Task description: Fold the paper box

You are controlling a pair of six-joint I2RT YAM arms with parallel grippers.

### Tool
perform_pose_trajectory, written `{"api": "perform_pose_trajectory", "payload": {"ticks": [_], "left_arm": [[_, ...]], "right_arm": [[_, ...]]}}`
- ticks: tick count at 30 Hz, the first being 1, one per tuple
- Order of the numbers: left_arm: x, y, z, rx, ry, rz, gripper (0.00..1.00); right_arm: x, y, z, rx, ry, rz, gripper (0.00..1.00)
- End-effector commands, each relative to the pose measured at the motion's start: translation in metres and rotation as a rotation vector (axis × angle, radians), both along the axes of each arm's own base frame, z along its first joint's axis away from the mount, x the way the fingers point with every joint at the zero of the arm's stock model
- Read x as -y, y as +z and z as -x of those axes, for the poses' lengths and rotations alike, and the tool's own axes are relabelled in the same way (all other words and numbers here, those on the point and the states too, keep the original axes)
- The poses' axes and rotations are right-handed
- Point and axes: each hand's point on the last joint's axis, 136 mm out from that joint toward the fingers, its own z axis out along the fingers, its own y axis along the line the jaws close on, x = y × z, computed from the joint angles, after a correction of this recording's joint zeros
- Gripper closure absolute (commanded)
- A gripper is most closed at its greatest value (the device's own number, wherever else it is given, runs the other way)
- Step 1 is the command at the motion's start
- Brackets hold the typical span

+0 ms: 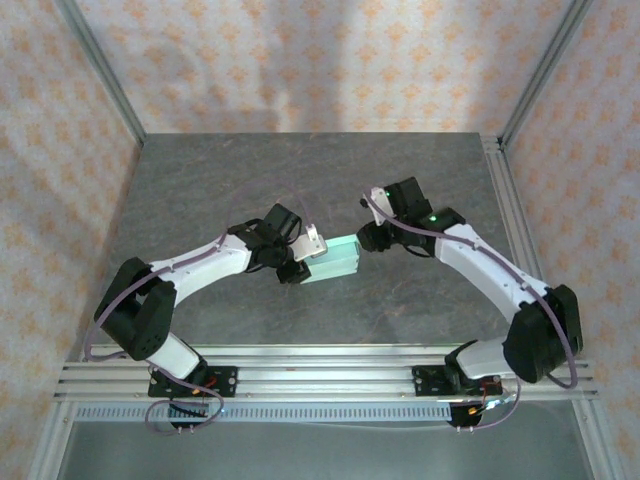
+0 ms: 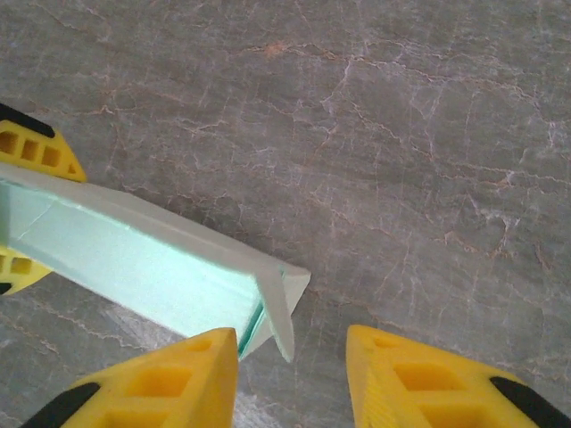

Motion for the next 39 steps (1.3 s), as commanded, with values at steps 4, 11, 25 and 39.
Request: {"api": "perform_pose_trajectory", "payload": {"ticks": [4,11,25,39], "left_arm": [[-0.003,-0.003,0.011,-0.058,-0.018,-0.015,0.59],[-0.001,-0.005,0.012,-0.082,-0.018,-0.014,0.59],[-0.002,-0.008,0.013,-0.099,-0.011,-0.028,0.59],[-0.003,-0.006,0.013,-0.095,-0.013,-0.027,0.59]], "right_arm": [[-0.007,0.0,-0.01,-0.004,0.034,0.035,0.72],[-0.012,-0.008,-0.011,-0.029,0.057,0.044,0.77],[-0.018,0.005,0.001,-0.005,0.094,-0.025,0.64],[-0.012,-0.016,0.002,-0.063,0.095,0.043,0.74]]}}
